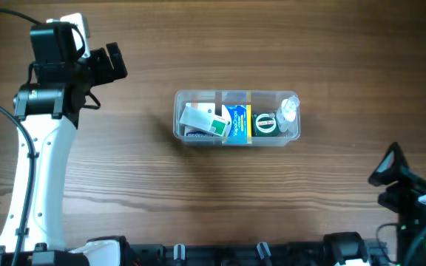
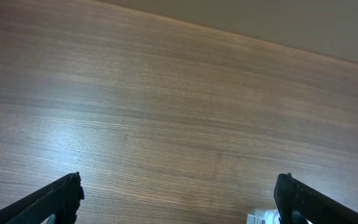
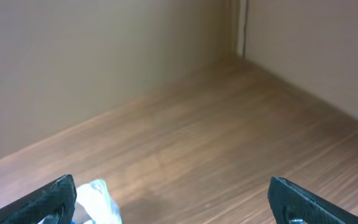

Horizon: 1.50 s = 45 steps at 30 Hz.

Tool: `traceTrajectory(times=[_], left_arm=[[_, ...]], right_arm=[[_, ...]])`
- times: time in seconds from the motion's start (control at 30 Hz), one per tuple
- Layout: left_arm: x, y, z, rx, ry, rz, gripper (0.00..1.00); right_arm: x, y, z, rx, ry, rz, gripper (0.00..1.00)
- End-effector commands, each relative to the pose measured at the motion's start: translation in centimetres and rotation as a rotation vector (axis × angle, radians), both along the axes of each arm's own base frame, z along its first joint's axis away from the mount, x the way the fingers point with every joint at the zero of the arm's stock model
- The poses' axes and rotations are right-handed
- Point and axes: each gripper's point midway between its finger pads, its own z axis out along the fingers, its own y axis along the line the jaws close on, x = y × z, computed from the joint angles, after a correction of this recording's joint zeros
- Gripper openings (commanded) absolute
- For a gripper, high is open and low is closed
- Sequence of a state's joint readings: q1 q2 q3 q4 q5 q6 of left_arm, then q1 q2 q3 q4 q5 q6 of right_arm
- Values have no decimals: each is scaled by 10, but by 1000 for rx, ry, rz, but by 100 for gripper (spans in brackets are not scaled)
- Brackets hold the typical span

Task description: Pack container

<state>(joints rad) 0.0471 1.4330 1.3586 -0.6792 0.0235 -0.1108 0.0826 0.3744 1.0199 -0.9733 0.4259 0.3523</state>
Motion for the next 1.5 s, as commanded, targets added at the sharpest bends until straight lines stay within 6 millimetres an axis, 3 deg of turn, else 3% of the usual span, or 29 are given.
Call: traceTrajectory(times=[0.0,0.3,0.6,0.77,0.97,1.1,1.23,1.47], left_arm=[[-1,2,7,-4,-19,12,100],[-1,2,7,-5,-19,12,100],[-1,2,7,-5,-19,12,100],[-1,2,7,-5,-19,12,100],[-1,2,7,-4,-19,12,100],[-1,2,7,-5,-19,12,100],[-1,2,7,-4,-18,12,100],[-1,2,7,-5,-19,12,100]], right_arm=[[8,14,-25,18,-52,85,100],[61,51,-61,60,-329,278,100],[75,65,-77,-32,-510,358,100],[79,80,-94,-155,-461,453,100],[87,85,-134,-159,-377,489,100],[85,94,-135,-237,-367,552,100],[86,99,-154,-266,-287,593,100],[85,100,-154,-263,-292,601,100]])
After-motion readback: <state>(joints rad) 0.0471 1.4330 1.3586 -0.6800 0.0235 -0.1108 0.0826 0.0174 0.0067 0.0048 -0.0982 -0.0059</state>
